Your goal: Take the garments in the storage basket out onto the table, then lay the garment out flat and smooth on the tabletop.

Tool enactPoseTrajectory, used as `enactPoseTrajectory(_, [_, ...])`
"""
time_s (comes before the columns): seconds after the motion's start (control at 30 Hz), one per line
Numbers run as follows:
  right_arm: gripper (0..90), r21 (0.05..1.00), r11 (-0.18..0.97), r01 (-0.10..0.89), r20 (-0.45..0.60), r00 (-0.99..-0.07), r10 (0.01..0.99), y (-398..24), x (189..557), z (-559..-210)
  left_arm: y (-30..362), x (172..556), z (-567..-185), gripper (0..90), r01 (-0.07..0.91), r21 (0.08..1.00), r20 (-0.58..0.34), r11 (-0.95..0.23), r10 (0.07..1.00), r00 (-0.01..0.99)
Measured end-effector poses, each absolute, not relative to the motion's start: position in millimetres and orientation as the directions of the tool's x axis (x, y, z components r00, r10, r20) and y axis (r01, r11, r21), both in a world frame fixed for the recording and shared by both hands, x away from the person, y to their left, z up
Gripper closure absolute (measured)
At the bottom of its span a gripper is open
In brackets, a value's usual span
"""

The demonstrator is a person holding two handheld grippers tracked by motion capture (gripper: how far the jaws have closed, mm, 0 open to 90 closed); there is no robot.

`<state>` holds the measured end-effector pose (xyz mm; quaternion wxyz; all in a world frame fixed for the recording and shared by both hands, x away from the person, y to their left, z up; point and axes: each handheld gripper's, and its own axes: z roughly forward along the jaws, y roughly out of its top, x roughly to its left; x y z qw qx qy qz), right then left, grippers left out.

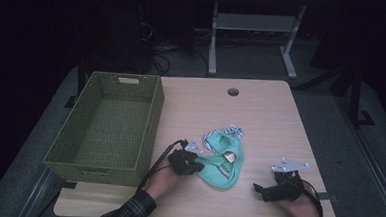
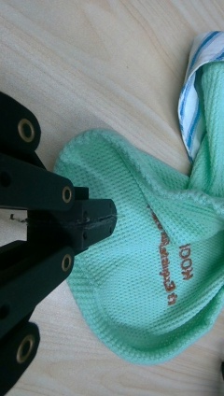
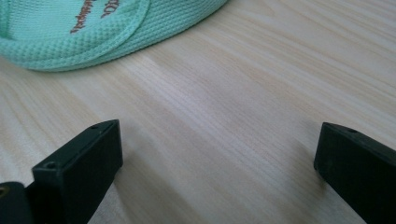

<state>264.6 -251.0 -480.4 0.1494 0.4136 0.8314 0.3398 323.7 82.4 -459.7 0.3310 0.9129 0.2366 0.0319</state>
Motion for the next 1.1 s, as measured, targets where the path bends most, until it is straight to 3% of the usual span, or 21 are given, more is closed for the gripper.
enactPoseTrajectory(0.37, [0.7, 0.707, 0.399, 0.584, 0.063, -0.615, 0.786, -247, 279, -461, 83, 324, -460, 89.7, 0.419, 0.626, -0.108, -0.658, 0.459, 0.882])
enactPoseTrajectory(0.57, [7.3, 0.715, 0.393, 0.578, 0.084, -0.629, 0.773, -243, 290, -451, 83, 324, -459, 89.7, 0.416, 0.616, -0.105, -0.669, 0.454, 0.885])
enactPoseTrajectory(0.73, [16.4, 0.730, 0.387, 0.563, 0.090, -0.641, 0.763, -240, 301, -438, 83, 324, -460, 89.6, 0.420, 0.616, -0.109, -0.666, 0.456, 0.883])
enactPoseTrajectory(1.1, [45.1, 0.752, 0.368, 0.547, 0.101, -0.647, 0.756, -237, 328, -430, 82, 324, -460, 89.7, 0.423, 0.617, -0.110, -0.663, 0.459, 0.881])
